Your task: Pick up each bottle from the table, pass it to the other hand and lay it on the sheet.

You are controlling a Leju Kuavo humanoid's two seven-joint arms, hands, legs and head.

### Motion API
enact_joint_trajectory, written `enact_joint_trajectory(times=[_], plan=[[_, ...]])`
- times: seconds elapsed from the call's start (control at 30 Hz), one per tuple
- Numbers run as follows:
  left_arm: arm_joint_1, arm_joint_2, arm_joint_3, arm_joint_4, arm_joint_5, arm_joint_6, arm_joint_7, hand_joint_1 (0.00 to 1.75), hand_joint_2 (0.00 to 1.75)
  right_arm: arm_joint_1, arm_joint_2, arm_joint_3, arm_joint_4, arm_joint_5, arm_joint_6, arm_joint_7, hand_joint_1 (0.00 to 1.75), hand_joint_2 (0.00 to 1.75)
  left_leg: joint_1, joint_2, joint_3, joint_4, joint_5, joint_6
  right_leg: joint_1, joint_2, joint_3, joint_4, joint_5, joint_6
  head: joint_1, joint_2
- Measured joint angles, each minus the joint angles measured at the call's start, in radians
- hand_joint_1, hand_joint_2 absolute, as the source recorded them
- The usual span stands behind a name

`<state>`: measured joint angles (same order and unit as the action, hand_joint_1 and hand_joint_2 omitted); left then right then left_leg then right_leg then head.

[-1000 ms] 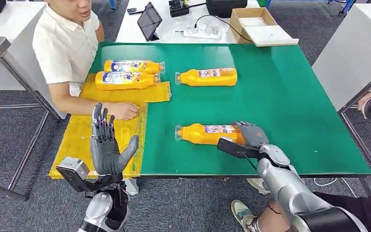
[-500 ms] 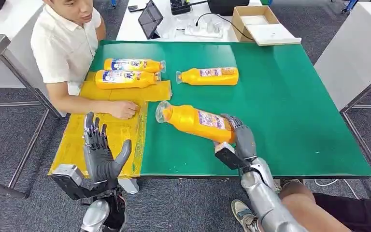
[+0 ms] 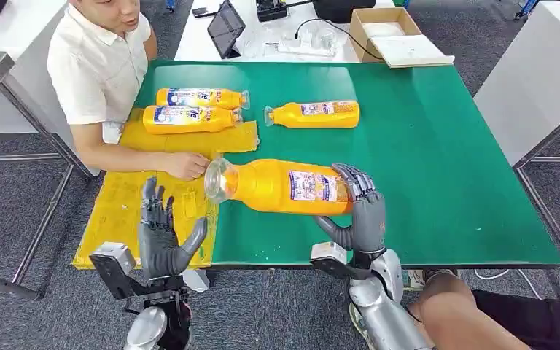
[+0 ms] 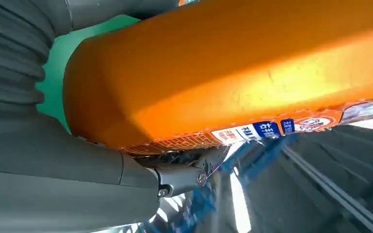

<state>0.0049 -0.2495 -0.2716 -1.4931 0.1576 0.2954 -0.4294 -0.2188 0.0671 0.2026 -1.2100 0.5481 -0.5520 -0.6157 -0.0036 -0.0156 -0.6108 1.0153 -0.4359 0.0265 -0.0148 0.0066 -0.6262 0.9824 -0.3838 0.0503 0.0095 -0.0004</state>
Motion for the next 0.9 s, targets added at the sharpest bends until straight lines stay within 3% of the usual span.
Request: enact_joint_trajectory(times=[0.1,0.37,0.9], plan=[[-0.007,0.010,-0.024,0.061,0.017,-0.124,0.029,0.00,1.75,-0.003,0.003,0.024,0.002,-0.083,0.051,0.000,1.75,1.75,0.000,0.000,0.000,0.000,0.000,0.000,0.000,0.000,0.000,0.000,0.000,0.000,0.000,0.000],[-0.008,0.019,-0.062,0.092,0.099,-0.320,0.013,0.00,1.75,-0.062,0.043,0.125,0.148,-0.081,0.164,-0.013,1.75,1.75,0.001,0.000,-0.001,0.000,0.000,0.000,0.000,0.000,0.000,0.000,0.000,0.000,0.000,0.000],[-0.003,0.019,-0.079,0.064,0.116,-0.326,-0.028,0.00,1.75,-0.093,0.100,0.219,0.298,-0.096,0.192,-0.005,1.75,1.75,0.001,0.000,-0.001,0.000,0.000,0.000,0.001,0.000,-0.001,0.000,0.000,0.000,0.001,0.000]])
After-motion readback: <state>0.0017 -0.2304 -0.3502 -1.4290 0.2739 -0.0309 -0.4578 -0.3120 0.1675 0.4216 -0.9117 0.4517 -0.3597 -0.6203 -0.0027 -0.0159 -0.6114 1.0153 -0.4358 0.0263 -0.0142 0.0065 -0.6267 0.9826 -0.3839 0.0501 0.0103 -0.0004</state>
